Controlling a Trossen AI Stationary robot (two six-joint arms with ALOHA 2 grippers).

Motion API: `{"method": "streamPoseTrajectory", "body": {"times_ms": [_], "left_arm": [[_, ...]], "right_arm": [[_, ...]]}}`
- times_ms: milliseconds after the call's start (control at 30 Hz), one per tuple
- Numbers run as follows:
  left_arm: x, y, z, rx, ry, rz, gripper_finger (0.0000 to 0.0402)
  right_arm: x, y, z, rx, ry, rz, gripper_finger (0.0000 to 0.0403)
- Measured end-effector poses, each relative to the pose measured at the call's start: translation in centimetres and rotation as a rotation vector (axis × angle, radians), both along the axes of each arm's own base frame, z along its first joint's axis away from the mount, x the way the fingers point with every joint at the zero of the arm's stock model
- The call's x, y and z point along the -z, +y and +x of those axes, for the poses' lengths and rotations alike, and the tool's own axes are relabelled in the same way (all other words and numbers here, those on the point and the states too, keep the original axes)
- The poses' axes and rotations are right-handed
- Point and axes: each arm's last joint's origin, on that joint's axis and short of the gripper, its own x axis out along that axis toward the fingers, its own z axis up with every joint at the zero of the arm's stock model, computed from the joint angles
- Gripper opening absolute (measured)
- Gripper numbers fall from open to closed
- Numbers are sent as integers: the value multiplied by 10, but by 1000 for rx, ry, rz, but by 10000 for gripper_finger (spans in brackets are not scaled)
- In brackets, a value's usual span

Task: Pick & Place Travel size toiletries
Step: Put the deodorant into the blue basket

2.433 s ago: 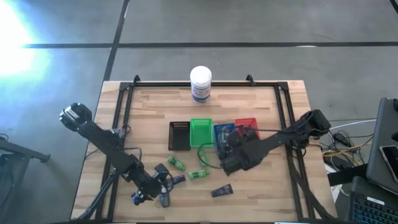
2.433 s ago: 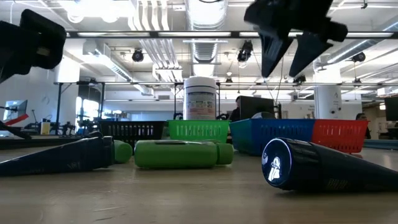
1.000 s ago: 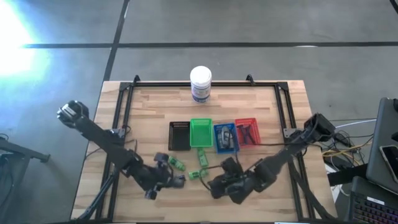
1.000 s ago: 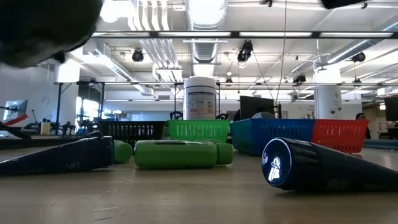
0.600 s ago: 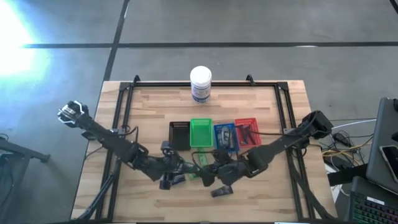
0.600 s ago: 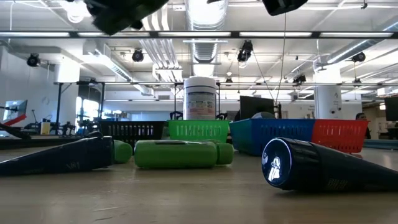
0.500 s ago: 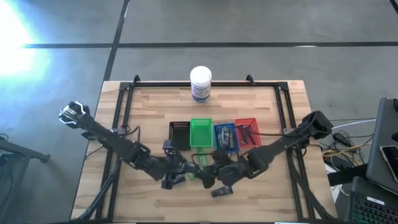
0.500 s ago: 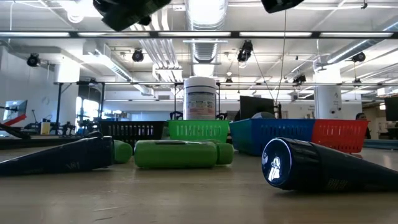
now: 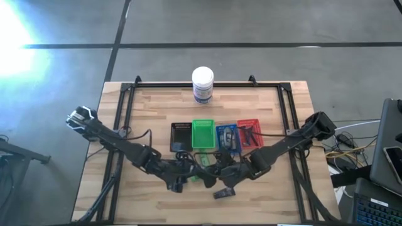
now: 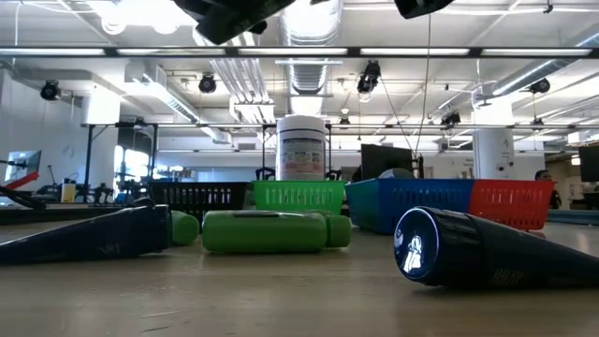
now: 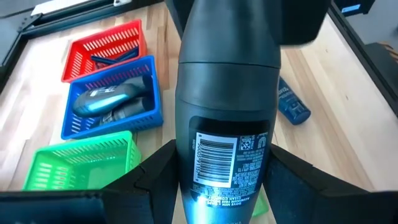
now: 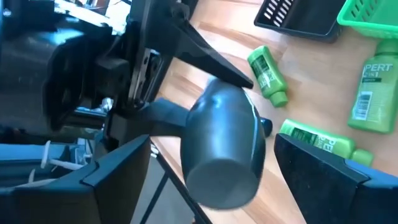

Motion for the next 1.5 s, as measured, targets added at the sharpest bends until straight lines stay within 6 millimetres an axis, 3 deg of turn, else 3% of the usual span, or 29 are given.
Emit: {"method": "streamPoseTrajectory", "body": {"times_ms": [567,1033,1100,1267,1400,1500], "left_arm": [[-5,2,5,-18,-36,-1,197],[-5,3,5,-35,-39,22,197],[-5,2,4,-40,-41,23,215],[-7,5,-1,-81,-25,-6,316],[-10,11,-13,-130,32,-27,373],[-14,17,-25,-175,72,-54,389]], "right_arm": [[7,-5,6,31,9,13,284],[7,-9,8,43,12,27,195],[7,-9,8,42,13,23,195],[16,-13,0,70,123,-22,195],[21,-11,-19,145,236,-75,195],[18,-8,-38,233,277,-119,195]]}}
